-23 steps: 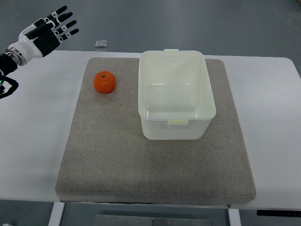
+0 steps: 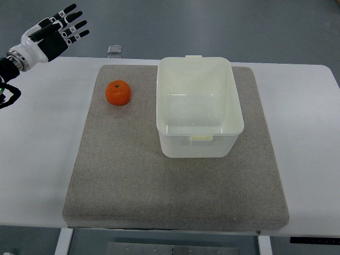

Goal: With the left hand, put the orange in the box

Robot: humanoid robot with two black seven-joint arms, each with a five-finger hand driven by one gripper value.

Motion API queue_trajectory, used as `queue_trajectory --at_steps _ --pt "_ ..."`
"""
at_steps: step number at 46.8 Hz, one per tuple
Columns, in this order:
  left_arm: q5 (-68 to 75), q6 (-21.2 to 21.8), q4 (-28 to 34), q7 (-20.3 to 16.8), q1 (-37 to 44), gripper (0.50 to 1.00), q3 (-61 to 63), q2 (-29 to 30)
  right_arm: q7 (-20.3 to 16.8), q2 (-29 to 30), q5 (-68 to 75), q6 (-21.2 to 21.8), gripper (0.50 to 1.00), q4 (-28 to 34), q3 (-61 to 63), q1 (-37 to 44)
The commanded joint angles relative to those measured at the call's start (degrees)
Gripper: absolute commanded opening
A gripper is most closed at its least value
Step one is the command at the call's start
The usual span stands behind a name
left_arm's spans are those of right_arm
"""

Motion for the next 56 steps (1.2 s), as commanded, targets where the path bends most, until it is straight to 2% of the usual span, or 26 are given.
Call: queue_trajectory --at_steps 1,7,11,14,22,27,35,45,56 --pt "0.2 -0.2 0.4 0.0 0.3 0.994 0.3 -0.6 0.0 0.0 0.0 0.0 0.926 0.1 0.0 0.0" --pt "2.1 -0.4 2.5 -0.4 0.1 0.994 1.6 -0.7 0.0 0.0 0.0 0.0 0.926 0.1 0.0 0.0" --pt "8.6 -0.4 2.8 -1.6 -1.5 0.994 3.5 -0.6 0.0 0.0 0.0 0.0 0.926 0.0 0.0 0.0" --pt "16.0 -0.2 2.8 -4.0 -2.4 0.994 4.4 -0.4 0.0 0.0 0.0 0.0 0.926 0.0 0.0 0.0" --pt "32.5 0.2 2.2 -13.8 -3.4 0.994 4.4 -0.4 0.0 0.0 0.0 0.0 0.926 0.1 0.0 0.0" --pt "41.2 0.2 1.9 -15.9 -4.2 0.994 4.5 -0.6 0.0 0.0 0.0 0.0 0.926 0.1 0.0 0.0" --pt "57.4 2.9 1.5 -16.3 -6.4 0.994 4.5 -0.6 0.0 0.0 0.0 0.0 0.926 0.1 0.0 0.0" --pt "68.4 7.7 -2.5 -16.4 -7.3 0.994 6.3 -0.6 0.0 0.0 0.0 0.0 0.926 0.0 0.0 0.0" --pt "78.4 9.1 -3.4 -16.4 -9.3 0.994 10.4 -0.7 0.0 0.0 0.0 0.0 0.926 0.1 0.1 0.0"
